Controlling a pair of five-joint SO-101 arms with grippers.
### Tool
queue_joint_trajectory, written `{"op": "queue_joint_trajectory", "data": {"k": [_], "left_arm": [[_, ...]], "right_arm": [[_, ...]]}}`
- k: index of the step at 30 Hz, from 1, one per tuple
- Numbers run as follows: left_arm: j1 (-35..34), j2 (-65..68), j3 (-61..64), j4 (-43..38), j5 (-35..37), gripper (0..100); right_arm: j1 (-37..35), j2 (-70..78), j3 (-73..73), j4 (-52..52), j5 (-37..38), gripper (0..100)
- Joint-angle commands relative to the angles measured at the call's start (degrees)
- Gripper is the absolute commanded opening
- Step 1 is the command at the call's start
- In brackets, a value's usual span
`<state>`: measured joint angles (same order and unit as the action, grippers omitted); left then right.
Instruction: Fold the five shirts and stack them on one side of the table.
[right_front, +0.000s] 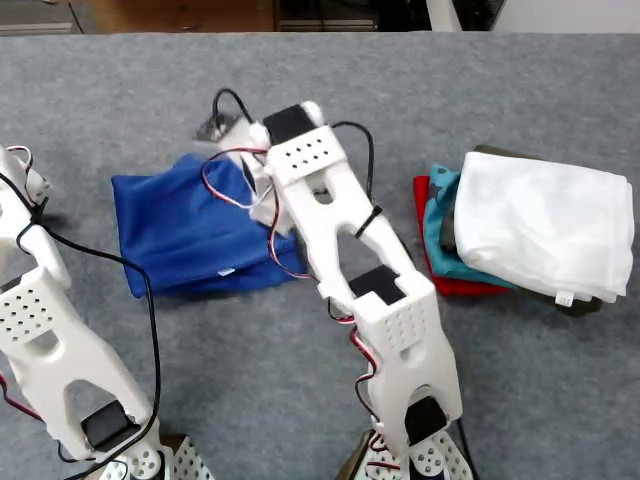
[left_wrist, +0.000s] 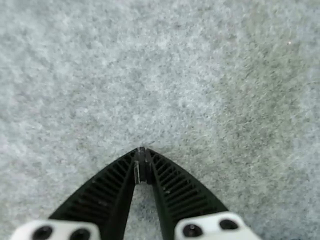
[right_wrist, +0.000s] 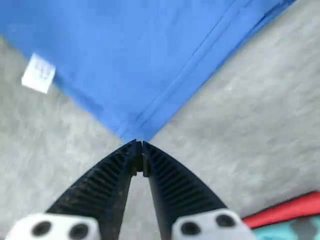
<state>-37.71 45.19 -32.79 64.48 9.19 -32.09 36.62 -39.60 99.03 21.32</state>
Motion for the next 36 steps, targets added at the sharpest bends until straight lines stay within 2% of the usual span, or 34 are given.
{"op": "queue_joint_trajectory", "data": {"k": [1, 7, 10, 17, 27, 31, 36], "left_arm": [[0.4, -0.7, -2.1, -0.6, 0.2, 2], [0.4, -0.7, -2.1, -0.7, 0.2, 2], [0.4, -0.7, -2.1, -0.7, 0.2, 2], [0.4, -0.7, -2.1, -0.7, 0.2, 2], [0.4, -0.7, -2.1, -0.7, 0.2, 2], [0.5, -0.7, -2.1, -0.7, 0.2, 2], [0.6, -1.3, -2.4, 0.1, 0.2, 2]], "right_arm": [[-0.2, 0.8, -6.2, -3.6, 0.3, 0.5], [-1.7, 10.7, -8.8, 2.1, 0.2, 0.5], [-1.4, 12.6, -8.3, 3.3, -2.4, 0.5], [-0.7, 12.1, -2.5, 3.3, -2.9, 0.5], [-0.2, 1.6, 10.8, 3.0, -2.5, 0.5], [1.3, 1.0, 6.1, 2.3, -2.5, 0.5], [3.6, 1.2, -9.5, 2.6, -2.9, 0.5]]}}
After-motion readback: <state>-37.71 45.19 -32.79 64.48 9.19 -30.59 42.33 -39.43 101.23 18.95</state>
